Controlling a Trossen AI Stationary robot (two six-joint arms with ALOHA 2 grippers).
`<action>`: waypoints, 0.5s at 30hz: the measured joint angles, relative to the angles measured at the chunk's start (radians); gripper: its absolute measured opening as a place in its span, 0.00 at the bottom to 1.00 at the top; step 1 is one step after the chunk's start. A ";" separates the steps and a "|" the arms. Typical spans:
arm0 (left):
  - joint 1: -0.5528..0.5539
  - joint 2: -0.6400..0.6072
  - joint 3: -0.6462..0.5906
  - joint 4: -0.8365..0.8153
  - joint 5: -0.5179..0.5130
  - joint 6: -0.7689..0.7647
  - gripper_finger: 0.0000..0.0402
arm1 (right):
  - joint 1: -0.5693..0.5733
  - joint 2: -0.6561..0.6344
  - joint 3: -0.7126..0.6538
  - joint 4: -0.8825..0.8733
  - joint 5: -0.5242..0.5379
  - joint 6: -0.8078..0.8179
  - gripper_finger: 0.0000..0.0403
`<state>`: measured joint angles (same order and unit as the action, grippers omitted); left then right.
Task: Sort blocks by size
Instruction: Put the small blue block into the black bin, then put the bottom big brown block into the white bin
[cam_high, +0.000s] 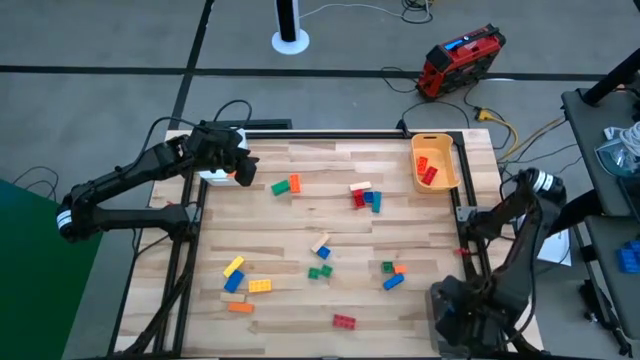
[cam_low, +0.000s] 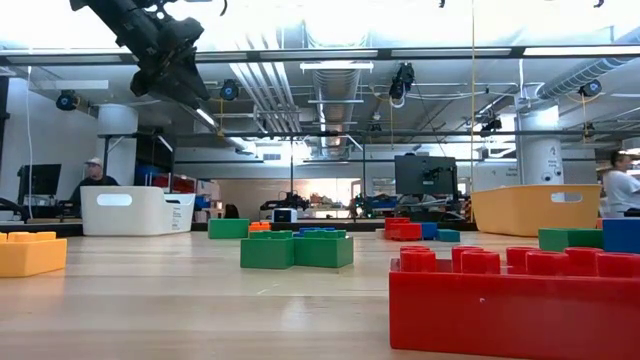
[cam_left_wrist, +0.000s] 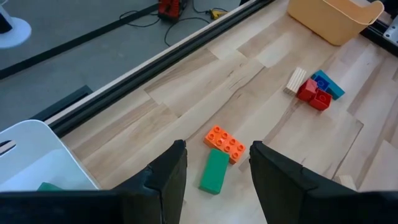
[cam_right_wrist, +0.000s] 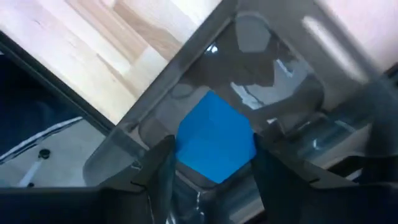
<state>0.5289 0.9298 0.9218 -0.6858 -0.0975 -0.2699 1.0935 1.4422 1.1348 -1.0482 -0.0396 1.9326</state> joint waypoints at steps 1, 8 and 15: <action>0.000 0.000 0.000 0.001 0.000 0.000 0.38 | -0.001 0.003 -0.008 0.011 -0.015 0.005 0.48; 0.000 0.000 0.000 0.002 0.000 0.000 0.38 | 0.000 -0.002 -0.025 0.037 -0.023 0.065 0.53; 0.000 0.000 0.000 0.002 0.008 0.000 0.38 | -0.012 -0.022 0.006 -0.004 -0.010 0.111 0.51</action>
<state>0.5289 0.9298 0.9218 -0.6838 -0.0894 -0.2699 1.0815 1.4200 1.1407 -1.0523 -0.0501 2.0434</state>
